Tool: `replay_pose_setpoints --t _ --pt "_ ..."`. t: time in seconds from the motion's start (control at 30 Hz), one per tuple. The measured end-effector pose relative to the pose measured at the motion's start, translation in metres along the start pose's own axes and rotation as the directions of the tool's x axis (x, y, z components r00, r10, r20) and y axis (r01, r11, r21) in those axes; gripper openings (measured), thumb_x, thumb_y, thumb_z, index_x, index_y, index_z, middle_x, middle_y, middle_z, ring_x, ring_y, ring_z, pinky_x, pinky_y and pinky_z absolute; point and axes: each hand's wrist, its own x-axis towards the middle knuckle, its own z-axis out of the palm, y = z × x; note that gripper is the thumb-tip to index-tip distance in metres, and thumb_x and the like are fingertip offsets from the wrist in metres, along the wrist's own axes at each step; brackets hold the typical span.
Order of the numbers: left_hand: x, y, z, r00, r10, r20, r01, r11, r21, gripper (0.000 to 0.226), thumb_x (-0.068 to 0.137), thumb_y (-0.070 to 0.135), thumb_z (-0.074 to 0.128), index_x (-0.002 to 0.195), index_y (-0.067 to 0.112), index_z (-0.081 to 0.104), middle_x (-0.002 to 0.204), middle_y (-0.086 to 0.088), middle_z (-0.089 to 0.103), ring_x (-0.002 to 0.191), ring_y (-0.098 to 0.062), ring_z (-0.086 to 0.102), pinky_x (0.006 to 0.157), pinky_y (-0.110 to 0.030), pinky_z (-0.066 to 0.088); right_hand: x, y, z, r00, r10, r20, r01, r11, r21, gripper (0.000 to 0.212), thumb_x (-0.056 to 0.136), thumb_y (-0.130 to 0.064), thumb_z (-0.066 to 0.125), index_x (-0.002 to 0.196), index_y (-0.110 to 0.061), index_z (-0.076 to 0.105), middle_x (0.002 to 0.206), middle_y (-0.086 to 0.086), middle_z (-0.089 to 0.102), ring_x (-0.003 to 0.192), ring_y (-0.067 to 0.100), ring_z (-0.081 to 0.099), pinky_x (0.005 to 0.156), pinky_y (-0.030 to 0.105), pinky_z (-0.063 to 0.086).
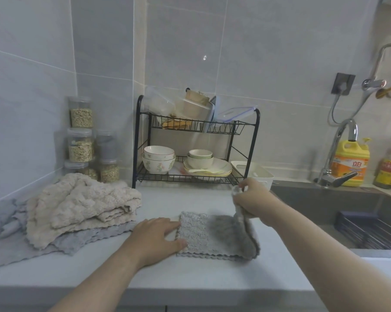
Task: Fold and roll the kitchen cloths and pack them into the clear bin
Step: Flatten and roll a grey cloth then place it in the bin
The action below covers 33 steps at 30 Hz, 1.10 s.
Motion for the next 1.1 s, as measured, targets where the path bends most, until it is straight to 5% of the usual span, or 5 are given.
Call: replay_pose_setpoints --t 0.37,0.7,0.8,0.9,1.1 --pt "-0.003 0.008 -0.006 1.000 -0.002 -0.007 0.002 0.999 0.036 0.052 0.083 0.063 0.051 0.127 0.035 0.055 0.136 0.002 0.049 0.129 -0.017 0.038 0.101 -0.029 0.025 0.012 -0.017 0.102 0.988 -0.078 0.134 0.134 0.869 -0.477 0.029 0.094 -0.016 0.046 0.120 -0.003 0.047 0.122 0.015 0.058 0.101 0.028 0.056 0.073 0.026 0.040" --pt "0.000 0.004 -0.004 1.000 -0.005 -0.001 0.005 0.999 0.041 0.054 0.077 0.068 0.051 0.125 0.043 0.054 0.134 0.006 0.050 0.130 -0.019 0.039 0.103 -0.033 0.027 -0.002 -0.015 0.108 0.971 -0.147 0.190 0.203 0.926 -0.318 0.048 0.088 -0.023 0.057 0.133 -0.010 0.045 0.123 0.010 0.058 0.105 0.025 0.059 0.078 0.026 0.047" --pt "0.000 0.002 -0.002 0.999 0.044 -0.017 -0.044 0.999 0.027 0.065 0.078 0.066 0.050 0.138 0.045 0.036 0.137 0.010 0.048 0.132 -0.018 0.039 0.107 -0.035 0.030 -0.012 -0.012 0.080 0.953 -0.250 0.173 0.267 0.960 -0.083 0.044 0.089 -0.024 0.058 0.132 -0.020 0.050 0.127 -0.003 0.055 0.089 0.015 0.063 0.066 0.019 0.049" --pt "-0.001 -0.001 0.001 0.997 0.081 0.011 -0.081 0.997 -0.018 0.079 0.082 0.061 0.050 0.145 0.055 0.002 0.159 0.012 0.011 0.146 -0.016 0.014 0.117 -0.037 0.017 -0.025 0.016 0.038 0.940 -0.340 0.029 0.337 0.911 -0.238 0.033 0.088 -0.023 0.055 0.121 -0.023 0.058 0.116 -0.005 0.060 0.085 0.009 0.059 0.074 0.021 0.048" --pt "0.005 0.014 0.009 0.981 0.177 -0.082 -0.193 0.947 -0.258 0.038 0.091 0.022 0.050 0.113 0.051 0.061 0.135 0.027 0.045 0.121 0.002 0.046 0.106 -0.022 0.036 -0.057 0.073 0.033 0.955 -0.206 0.214 0.280 0.864 -0.419 0.077 0.081 -0.049 0.057 0.148 -0.025 0.027 0.141 -0.002 0.037 0.131 0.016 0.034 0.108 0.028 0.029"
